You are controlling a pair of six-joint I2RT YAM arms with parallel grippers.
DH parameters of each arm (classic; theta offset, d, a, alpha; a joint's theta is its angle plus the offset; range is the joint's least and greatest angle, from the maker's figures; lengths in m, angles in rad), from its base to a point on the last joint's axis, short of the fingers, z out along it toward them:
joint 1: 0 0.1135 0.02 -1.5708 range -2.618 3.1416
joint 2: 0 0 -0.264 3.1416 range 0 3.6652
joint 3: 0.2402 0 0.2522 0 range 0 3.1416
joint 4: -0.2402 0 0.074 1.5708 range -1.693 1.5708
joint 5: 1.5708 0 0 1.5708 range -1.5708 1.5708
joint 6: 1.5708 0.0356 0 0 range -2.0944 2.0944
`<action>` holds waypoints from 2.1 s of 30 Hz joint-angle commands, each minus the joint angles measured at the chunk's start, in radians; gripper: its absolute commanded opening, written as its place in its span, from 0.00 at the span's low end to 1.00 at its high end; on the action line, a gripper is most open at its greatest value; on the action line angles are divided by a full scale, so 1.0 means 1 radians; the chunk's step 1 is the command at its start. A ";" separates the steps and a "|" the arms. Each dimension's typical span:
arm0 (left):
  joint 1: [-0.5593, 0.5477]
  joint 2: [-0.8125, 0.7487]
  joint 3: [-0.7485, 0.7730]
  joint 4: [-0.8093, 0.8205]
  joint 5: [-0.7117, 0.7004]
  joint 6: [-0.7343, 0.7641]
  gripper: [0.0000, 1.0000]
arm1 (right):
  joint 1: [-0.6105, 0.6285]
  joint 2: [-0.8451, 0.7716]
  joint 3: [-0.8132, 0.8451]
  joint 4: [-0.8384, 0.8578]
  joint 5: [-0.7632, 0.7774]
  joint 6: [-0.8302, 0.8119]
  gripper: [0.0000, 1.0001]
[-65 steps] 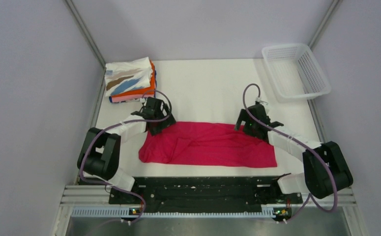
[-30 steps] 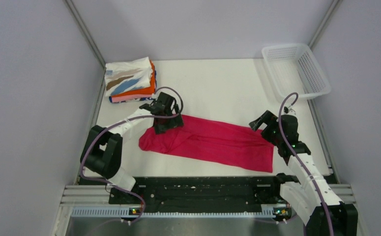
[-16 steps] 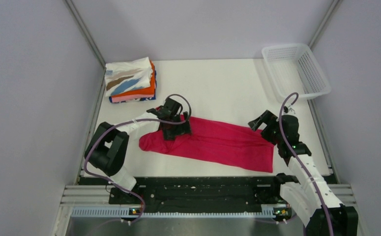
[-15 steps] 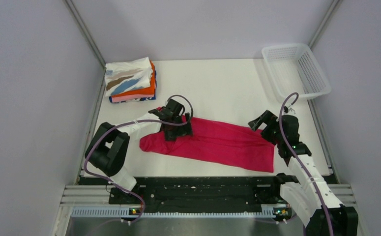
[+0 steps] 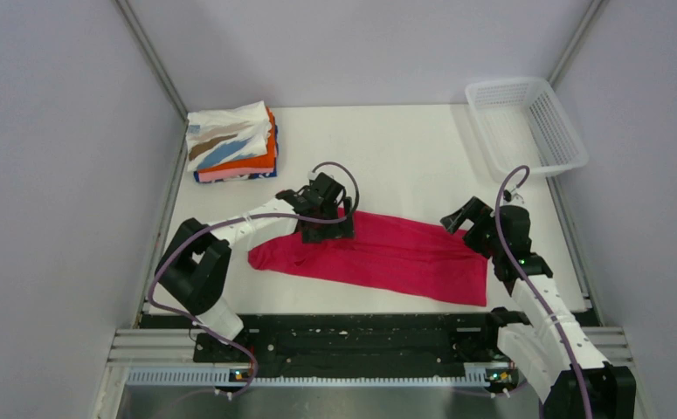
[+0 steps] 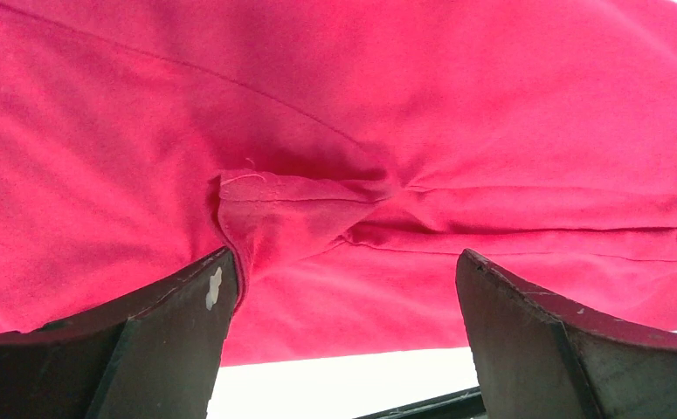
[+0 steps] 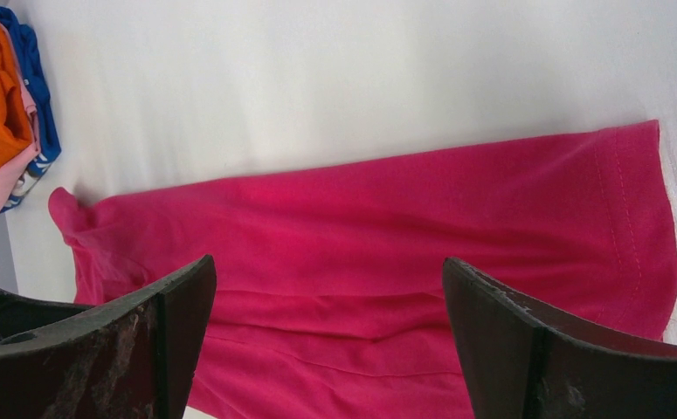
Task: Fold and stack the t-shirts
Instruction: Fold the other side of the tshirt into a rectangle
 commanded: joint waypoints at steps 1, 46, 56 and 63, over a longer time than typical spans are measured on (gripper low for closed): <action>-0.003 0.060 0.052 0.029 0.019 0.031 0.97 | -0.004 -0.008 0.002 0.035 -0.010 -0.013 0.99; -0.194 -0.112 -0.005 -0.014 -0.296 0.081 0.99 | -0.004 -0.056 0.017 -0.006 0.005 -0.035 0.99; -0.192 -0.016 0.008 0.075 0.006 0.086 0.99 | -0.004 -0.086 0.016 -0.025 0.031 -0.035 0.99; -0.245 -0.066 -0.088 0.240 0.191 0.149 0.99 | -0.004 -0.082 0.009 -0.015 0.028 -0.037 0.99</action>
